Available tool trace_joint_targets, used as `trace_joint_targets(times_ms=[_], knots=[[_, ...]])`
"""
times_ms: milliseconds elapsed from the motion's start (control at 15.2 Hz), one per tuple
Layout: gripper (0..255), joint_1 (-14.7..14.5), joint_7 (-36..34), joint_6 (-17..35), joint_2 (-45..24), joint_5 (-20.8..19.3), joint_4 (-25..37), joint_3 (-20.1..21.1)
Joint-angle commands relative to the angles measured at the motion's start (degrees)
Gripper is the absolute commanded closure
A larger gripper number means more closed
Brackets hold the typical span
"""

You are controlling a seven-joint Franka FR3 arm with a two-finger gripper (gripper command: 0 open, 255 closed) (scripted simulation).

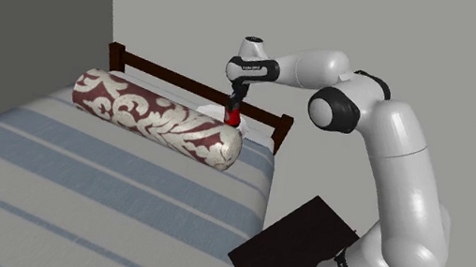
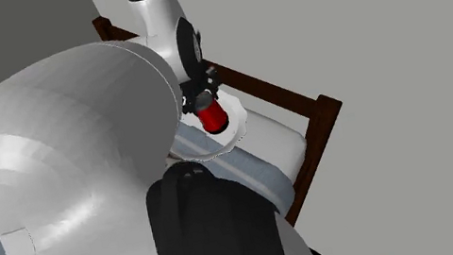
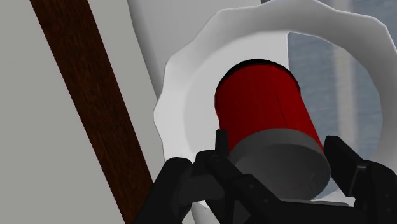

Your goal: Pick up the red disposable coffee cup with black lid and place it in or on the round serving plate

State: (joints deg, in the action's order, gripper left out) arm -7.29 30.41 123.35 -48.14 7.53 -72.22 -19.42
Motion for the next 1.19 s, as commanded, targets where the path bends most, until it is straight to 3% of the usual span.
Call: trace_joint_targets(times_ms=[0,792,1122], knots=[[255,-0.88,-0.25,2.29,1.48,-0.11,-3.82,-0.10],[255,-0.22,-0.41,7.77,-3.84,0.87,-4.04,0.93],[255,-0.22,-0.40,7.77,-3.84,0.88,-4.04,0.92]])
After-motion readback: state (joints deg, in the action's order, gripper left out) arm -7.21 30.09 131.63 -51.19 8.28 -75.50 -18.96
